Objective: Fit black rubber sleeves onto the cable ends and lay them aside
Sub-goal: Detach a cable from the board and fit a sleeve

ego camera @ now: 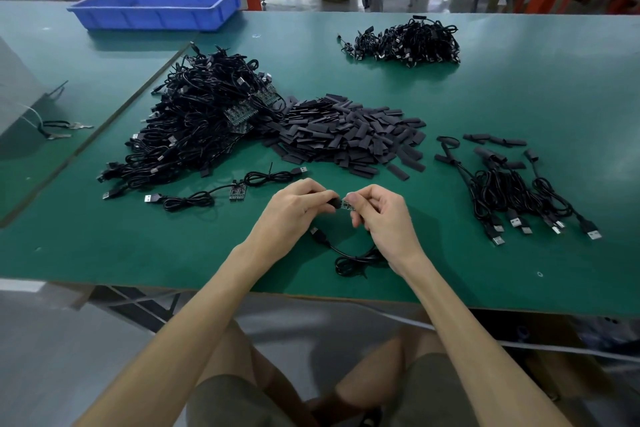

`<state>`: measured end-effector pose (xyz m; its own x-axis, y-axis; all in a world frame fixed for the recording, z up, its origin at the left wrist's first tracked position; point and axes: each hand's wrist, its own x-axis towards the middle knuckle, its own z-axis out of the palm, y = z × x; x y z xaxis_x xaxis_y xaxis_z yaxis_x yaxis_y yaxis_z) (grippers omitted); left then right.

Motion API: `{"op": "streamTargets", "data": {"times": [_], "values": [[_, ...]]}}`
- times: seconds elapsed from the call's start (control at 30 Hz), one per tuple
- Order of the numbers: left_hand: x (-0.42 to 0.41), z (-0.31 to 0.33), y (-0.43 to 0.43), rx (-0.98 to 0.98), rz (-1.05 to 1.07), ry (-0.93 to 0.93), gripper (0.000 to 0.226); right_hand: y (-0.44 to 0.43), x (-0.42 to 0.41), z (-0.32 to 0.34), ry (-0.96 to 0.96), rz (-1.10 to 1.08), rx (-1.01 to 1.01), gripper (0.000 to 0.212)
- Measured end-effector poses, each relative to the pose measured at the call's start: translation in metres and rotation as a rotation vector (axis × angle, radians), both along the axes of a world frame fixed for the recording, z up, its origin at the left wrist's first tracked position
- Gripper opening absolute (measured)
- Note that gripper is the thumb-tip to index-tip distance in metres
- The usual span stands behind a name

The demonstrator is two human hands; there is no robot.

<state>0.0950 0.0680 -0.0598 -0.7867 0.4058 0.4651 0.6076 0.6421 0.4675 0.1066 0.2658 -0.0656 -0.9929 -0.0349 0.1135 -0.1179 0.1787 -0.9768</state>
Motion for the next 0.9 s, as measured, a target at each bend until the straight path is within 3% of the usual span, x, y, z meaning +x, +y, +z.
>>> {"op": "streamTargets", "data": {"times": [0.37, 0.9], "values": [[0.001, 0.000, 0.004, -0.042, 0.037, 0.082, 0.018, -0.004, 0.003, 0.007, -0.017, 0.043, 0.034, 0.017], [0.003, 0.006, 0.004, 0.024, 0.045, 0.015, 0.019, 0.000, 0.003, 0.009, 0.010, 0.058, -0.002, 0.012]]}}
